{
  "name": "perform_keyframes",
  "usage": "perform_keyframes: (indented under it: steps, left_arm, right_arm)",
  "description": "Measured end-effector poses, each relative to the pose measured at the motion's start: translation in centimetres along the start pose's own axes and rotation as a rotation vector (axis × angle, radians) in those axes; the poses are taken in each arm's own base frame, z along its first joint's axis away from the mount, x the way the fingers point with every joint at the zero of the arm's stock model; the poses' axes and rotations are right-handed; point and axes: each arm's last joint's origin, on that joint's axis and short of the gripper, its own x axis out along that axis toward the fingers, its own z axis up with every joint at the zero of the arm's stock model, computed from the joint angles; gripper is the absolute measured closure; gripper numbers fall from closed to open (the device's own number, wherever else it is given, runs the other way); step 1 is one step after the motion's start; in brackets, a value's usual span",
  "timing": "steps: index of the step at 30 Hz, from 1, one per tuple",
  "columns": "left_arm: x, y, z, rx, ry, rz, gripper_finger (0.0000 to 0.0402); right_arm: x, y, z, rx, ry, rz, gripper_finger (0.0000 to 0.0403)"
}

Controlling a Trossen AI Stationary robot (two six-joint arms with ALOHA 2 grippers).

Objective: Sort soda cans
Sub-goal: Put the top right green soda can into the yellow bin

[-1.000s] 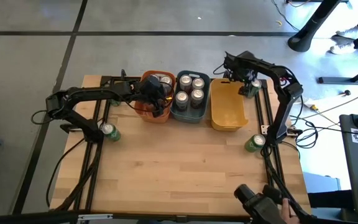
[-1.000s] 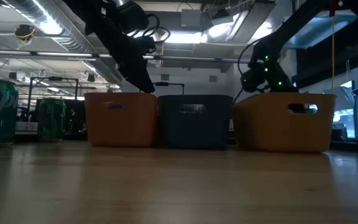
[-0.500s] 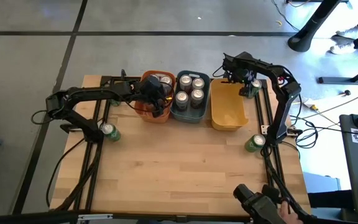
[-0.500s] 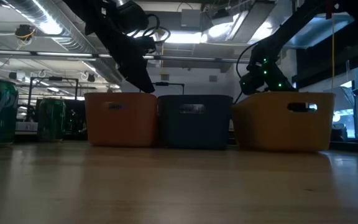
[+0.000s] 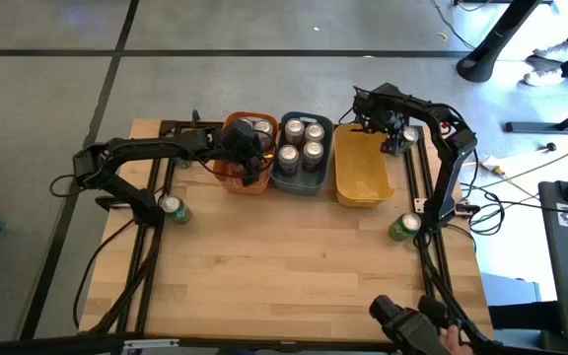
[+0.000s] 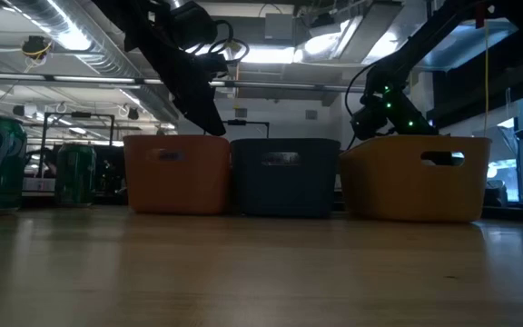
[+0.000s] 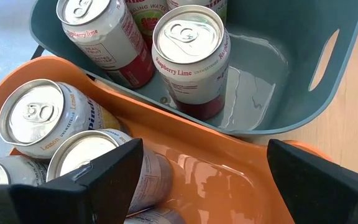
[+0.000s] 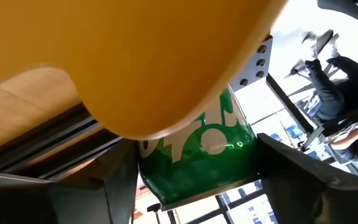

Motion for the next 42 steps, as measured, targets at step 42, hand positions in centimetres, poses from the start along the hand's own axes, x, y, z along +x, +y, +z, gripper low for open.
perform_keyframes:
  steps: [42]
  left_arm:
    - [0.00, 0.00, 0.00, 0.011, 0.000, 0.000, 0.0070]
  right_arm:
    - [-0.46, 0.83, 0.34, 0.155, -0.058, 0.135, 0.0136]
